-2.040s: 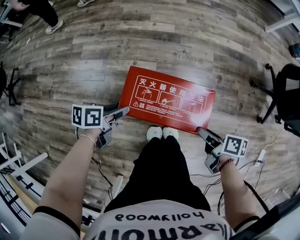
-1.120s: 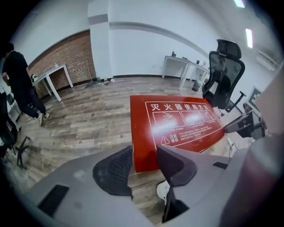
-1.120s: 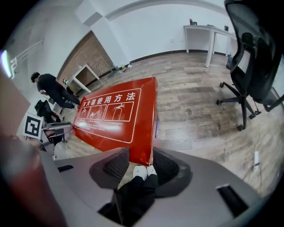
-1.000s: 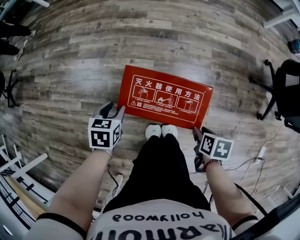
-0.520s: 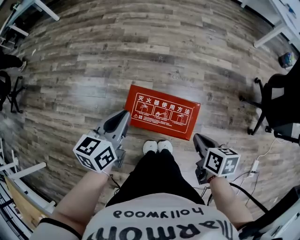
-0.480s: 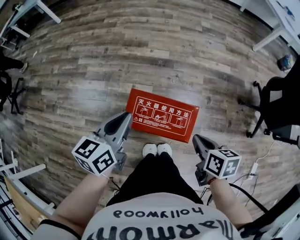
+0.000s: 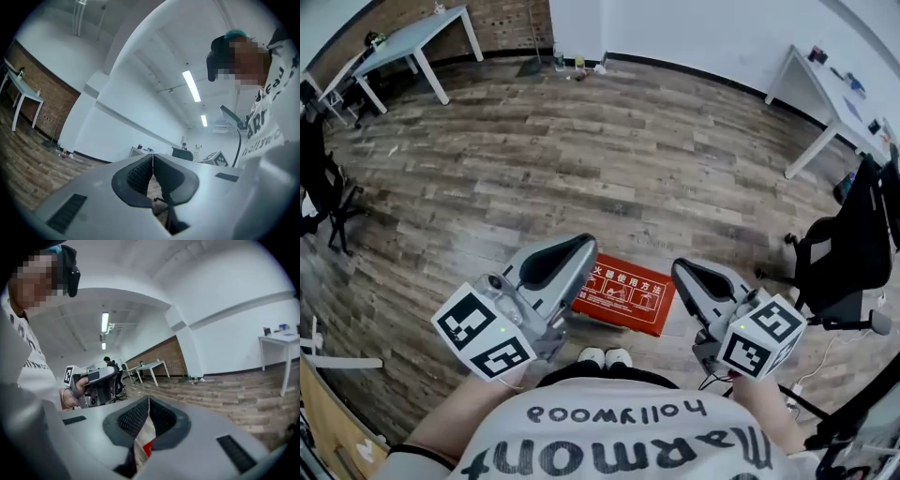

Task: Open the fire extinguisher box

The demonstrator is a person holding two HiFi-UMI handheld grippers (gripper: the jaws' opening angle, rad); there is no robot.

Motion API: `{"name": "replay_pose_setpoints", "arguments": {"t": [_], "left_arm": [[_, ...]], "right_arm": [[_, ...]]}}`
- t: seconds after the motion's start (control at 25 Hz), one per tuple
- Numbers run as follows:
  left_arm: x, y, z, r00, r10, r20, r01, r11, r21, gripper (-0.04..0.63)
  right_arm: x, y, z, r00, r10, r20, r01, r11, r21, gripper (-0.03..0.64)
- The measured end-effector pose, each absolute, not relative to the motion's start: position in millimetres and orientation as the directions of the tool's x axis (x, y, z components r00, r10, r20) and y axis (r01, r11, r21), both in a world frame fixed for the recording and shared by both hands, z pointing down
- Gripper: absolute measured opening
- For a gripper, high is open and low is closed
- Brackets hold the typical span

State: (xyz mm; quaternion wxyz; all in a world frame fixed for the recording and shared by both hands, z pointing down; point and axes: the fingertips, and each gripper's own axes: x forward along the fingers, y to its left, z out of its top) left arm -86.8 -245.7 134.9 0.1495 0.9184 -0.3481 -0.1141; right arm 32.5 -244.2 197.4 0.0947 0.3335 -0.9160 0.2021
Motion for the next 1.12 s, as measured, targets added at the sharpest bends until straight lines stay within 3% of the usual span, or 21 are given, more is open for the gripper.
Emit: {"name": "replay_pose_setpoints", "arguments": {"t": [0.16,0.32,0.6,1.12], "left_arm": [[-91,-233,110,0.73,-0.669,-0.14,-0.61,-0.731,0.305,0.009],[-94,-222,112,0.753,-0.652,-0.092,-0.619,-0.748,0.241,0.009],[-91,-215,146,0.768,-0.64,0.028,-0.619,-0.731,0.288,0.009],[-80,-215,157,0.787,-0.614,0.054,-0.595,-0.733,0.328,0.009]], "right_arm": [[12,-238,158,-0.824,-0.516,0.234,-0.565,0.782,-0.263,0.011],[4,-227,153,-0.814,-0.528,0.242,-0.577,0.783,-0.231,0.011],[19,-224,170,-0.799,-0.544,0.254,-0.6,0.742,-0.299,0.011],[29,-219,180,-0.787,-0.557,0.266,-0.616,0.731,-0.293,0.011]]}}
